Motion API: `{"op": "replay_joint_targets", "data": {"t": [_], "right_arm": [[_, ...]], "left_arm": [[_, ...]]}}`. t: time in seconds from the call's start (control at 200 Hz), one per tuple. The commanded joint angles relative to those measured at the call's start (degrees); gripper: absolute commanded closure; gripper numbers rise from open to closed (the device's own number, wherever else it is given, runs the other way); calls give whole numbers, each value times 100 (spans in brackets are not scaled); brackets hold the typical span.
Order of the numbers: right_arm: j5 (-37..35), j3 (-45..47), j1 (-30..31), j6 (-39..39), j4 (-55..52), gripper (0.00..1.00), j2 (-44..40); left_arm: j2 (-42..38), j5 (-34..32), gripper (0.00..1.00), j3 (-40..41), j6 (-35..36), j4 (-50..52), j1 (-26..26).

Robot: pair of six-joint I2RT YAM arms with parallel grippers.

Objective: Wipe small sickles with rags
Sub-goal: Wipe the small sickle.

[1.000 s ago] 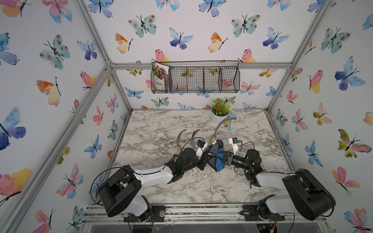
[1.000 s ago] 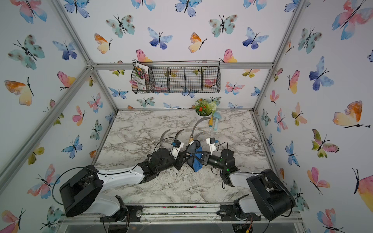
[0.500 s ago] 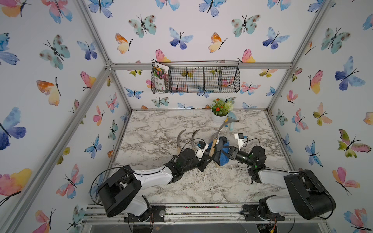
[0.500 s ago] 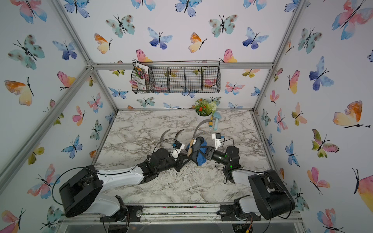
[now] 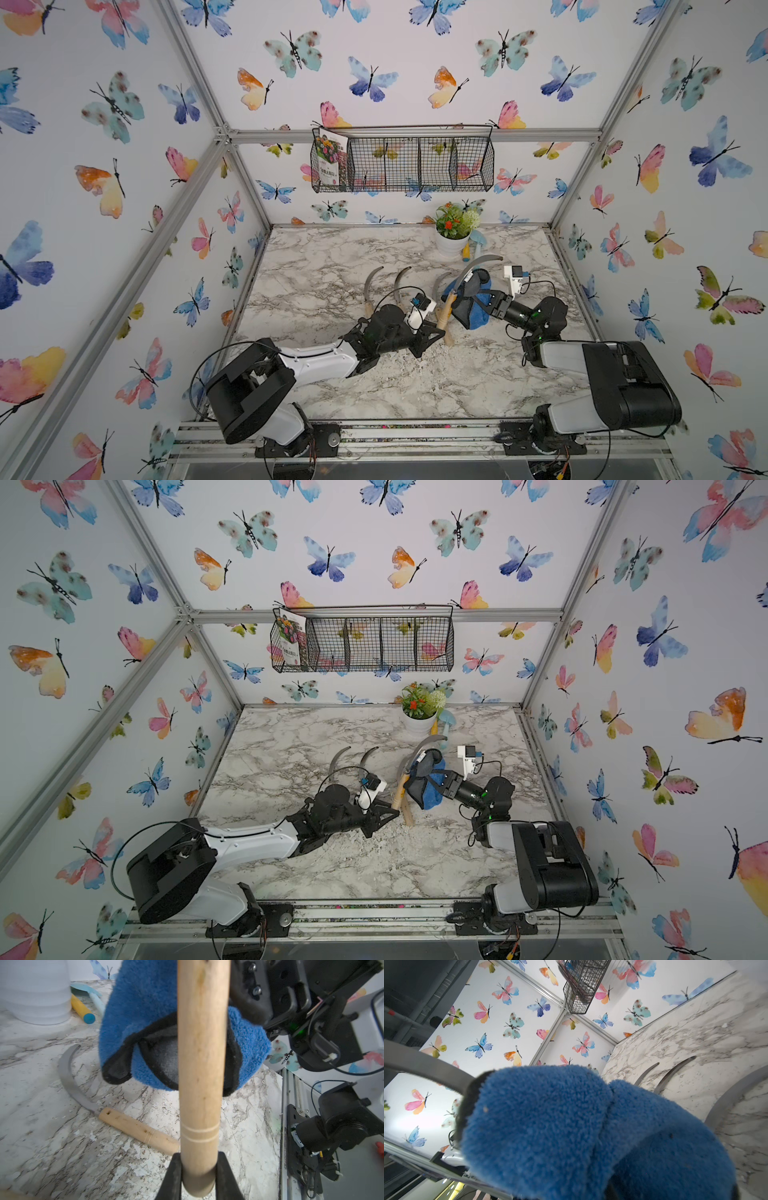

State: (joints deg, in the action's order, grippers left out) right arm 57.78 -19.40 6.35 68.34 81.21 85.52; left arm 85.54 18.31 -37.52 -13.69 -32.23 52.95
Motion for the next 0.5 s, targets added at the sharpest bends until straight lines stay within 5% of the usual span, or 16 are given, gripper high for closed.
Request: {"op": "replay_joint_targets", "data": {"t": [0.0, 0.105, 0.496], "right_arm": [[417, -150, 7, 787, 1529, 98, 355], [437, -199, 7, 1182, 2270, 98, 804], [410, -355, 16, 1051, 2276, 98, 1229]], "left_arm": [[262, 600, 100, -296, 52, 91, 14], [323, 713, 100, -326, -64, 100, 14], [851, 779, 100, -332, -1262, 53, -64]]}}
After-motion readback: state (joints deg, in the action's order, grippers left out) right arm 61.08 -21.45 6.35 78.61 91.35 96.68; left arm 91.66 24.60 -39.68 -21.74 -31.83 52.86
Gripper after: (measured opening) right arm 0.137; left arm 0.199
